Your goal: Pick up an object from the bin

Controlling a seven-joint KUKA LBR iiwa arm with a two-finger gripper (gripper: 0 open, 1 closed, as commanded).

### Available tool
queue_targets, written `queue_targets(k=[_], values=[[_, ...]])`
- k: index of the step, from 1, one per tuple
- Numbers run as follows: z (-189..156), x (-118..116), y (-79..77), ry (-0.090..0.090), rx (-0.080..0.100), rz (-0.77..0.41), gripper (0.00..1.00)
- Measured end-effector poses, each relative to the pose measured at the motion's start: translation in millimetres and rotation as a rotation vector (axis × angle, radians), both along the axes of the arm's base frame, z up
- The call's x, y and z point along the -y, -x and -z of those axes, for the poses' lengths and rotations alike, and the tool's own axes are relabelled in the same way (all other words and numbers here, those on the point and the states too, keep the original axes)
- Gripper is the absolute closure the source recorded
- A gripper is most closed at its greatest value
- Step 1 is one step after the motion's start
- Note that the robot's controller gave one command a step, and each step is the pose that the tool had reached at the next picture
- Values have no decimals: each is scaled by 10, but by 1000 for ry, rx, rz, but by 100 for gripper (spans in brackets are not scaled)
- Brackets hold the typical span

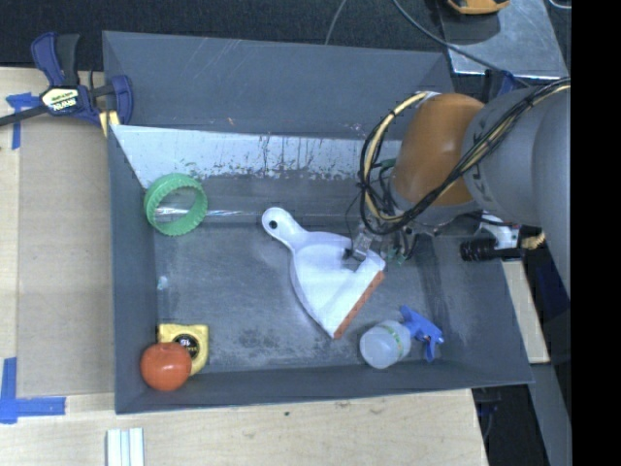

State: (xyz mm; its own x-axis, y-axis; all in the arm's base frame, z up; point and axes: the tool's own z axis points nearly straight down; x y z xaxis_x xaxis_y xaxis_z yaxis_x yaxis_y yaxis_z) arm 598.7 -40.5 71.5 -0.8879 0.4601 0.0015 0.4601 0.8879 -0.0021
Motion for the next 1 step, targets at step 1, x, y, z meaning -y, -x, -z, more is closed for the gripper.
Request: queue_targets(k=[1], values=[[0,0,0,0,0,0,100]])
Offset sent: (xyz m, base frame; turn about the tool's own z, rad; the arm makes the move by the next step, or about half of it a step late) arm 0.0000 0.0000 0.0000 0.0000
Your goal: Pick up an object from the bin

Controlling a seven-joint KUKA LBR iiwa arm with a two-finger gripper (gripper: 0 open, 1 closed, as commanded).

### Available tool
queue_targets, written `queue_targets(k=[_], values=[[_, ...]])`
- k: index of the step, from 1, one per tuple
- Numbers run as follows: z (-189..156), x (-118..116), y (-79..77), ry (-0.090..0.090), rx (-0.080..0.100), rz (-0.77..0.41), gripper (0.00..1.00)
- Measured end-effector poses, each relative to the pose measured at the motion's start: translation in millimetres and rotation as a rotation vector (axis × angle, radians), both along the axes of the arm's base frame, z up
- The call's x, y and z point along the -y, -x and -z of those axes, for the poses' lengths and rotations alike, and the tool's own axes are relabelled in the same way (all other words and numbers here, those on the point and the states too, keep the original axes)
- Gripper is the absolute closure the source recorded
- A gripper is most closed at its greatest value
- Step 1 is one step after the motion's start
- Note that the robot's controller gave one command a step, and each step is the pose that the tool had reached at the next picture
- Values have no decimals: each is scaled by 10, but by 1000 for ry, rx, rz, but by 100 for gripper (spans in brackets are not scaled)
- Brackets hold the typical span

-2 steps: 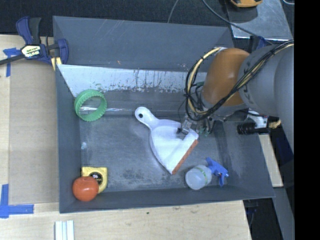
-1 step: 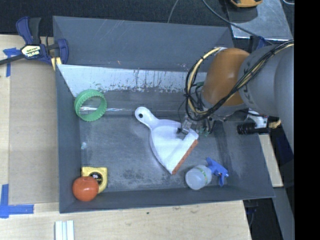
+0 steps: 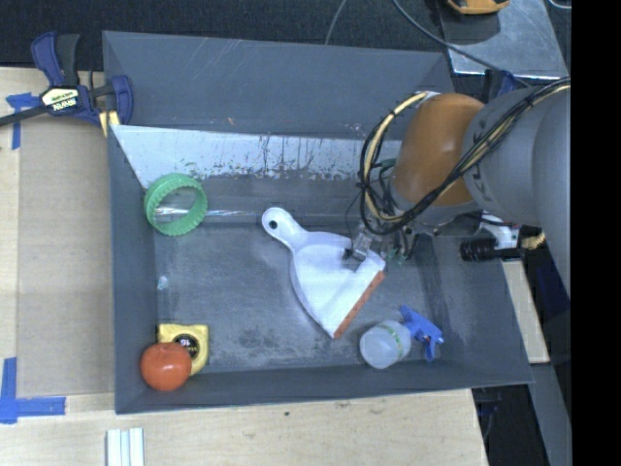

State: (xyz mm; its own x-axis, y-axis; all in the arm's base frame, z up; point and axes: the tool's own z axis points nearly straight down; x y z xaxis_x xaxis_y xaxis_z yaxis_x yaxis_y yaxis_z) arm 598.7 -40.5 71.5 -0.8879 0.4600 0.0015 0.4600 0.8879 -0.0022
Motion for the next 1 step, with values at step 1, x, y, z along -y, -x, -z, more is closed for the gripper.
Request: queue_targets(k=[1], values=[[5,-2,4,0,-1,0,0]])
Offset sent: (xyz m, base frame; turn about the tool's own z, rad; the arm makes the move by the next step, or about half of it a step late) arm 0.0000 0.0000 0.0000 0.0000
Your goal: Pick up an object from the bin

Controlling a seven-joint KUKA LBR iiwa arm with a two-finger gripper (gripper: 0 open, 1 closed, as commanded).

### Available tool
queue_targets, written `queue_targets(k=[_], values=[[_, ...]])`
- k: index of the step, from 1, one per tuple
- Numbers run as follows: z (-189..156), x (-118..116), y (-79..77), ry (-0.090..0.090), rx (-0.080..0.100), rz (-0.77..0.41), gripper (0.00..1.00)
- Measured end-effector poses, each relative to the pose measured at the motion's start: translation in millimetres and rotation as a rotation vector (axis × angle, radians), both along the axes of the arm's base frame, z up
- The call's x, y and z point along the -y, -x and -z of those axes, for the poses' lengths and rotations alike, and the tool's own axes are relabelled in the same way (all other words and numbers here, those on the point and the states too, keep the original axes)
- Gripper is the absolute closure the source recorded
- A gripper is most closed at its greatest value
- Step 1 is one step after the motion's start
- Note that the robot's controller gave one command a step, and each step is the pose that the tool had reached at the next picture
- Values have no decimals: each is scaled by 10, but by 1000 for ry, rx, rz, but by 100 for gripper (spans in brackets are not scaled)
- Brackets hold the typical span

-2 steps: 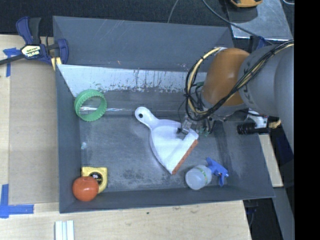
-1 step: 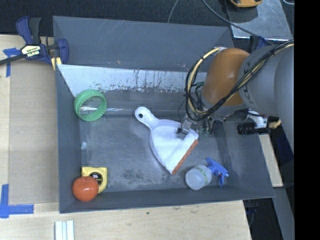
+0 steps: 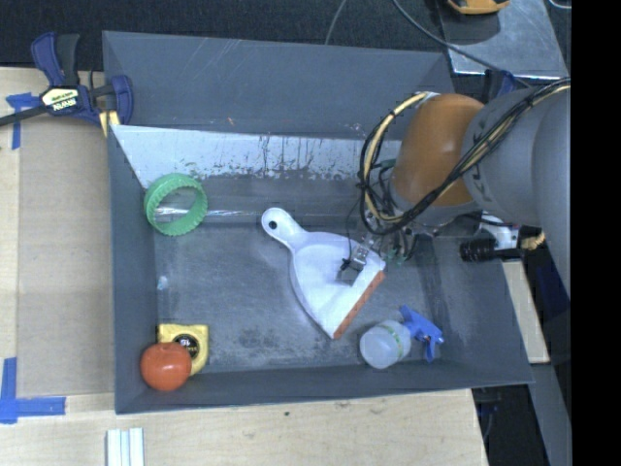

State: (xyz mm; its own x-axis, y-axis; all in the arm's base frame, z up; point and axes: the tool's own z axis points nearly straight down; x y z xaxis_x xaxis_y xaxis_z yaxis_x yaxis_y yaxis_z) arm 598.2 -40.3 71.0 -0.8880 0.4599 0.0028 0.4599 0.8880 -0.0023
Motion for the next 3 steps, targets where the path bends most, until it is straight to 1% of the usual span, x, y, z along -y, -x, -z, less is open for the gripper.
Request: queue_targets(k=[1,2,3], values=[[-4,0,-3,0,1,0,100],[0,-1,0,0,0,0,0],[-4,-1,-3,0,1,0,100]])
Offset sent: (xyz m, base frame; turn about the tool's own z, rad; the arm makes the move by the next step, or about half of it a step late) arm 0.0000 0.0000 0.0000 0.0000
